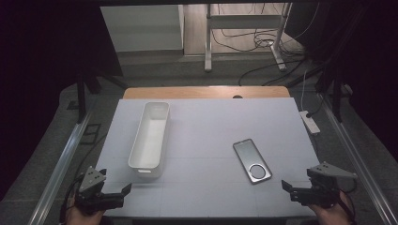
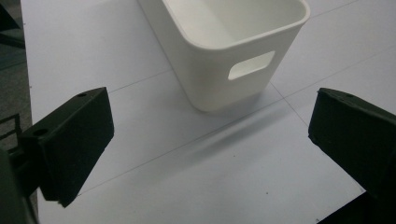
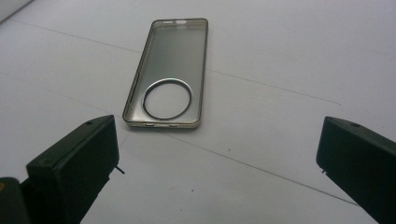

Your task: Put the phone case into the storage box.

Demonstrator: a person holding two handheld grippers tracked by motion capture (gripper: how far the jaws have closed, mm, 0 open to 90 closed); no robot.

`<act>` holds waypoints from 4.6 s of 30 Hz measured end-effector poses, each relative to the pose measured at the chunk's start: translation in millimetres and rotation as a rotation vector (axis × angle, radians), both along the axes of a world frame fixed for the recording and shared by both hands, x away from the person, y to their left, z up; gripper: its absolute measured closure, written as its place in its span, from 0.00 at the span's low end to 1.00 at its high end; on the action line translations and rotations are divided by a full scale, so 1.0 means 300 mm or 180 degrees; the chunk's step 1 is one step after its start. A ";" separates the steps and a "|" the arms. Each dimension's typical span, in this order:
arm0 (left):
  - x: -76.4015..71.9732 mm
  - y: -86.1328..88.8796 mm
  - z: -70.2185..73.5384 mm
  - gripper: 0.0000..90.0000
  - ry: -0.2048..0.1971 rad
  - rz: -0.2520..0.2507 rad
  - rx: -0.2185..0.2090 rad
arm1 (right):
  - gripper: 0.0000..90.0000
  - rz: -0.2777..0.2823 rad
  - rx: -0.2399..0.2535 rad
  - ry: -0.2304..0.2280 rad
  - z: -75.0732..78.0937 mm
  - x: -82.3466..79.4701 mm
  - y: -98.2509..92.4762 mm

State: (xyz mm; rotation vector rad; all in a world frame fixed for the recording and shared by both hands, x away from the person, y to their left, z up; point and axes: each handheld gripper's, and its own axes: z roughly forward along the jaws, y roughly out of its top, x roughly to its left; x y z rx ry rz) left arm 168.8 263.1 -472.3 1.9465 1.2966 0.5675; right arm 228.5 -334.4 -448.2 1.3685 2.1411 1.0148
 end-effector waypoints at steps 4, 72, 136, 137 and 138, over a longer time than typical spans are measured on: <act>-0.002 0.004 0.001 0.01 -0.0001 -0.0007 -0.0034 | 0.00 0.0020 -0.0024 -0.0018 0.000 -0.001 0.003; -0.006 0.009 0.000 0.02 0.0001 -0.0026 -0.0061 | 0.00 0.0283 -0.0193 0.0133 0.014 0.134 0.096; -0.004 0.008 -0.001 0.02 0.0000 -0.0036 -0.0057 | 0.03 0.0371 -0.0353 0.0399 -0.021 0.464 0.249; -0.004 0.008 -0.001 0.02 0.0000 -0.0037 -0.0057 | 0.03 0.0371 -0.0355 0.0398 -0.022 0.467 0.251; -0.004 0.008 -0.001 0.02 -0.0001 -0.0038 -0.0057 | 0.03 0.0378 -0.0370 0.0394 -0.024 0.477 0.256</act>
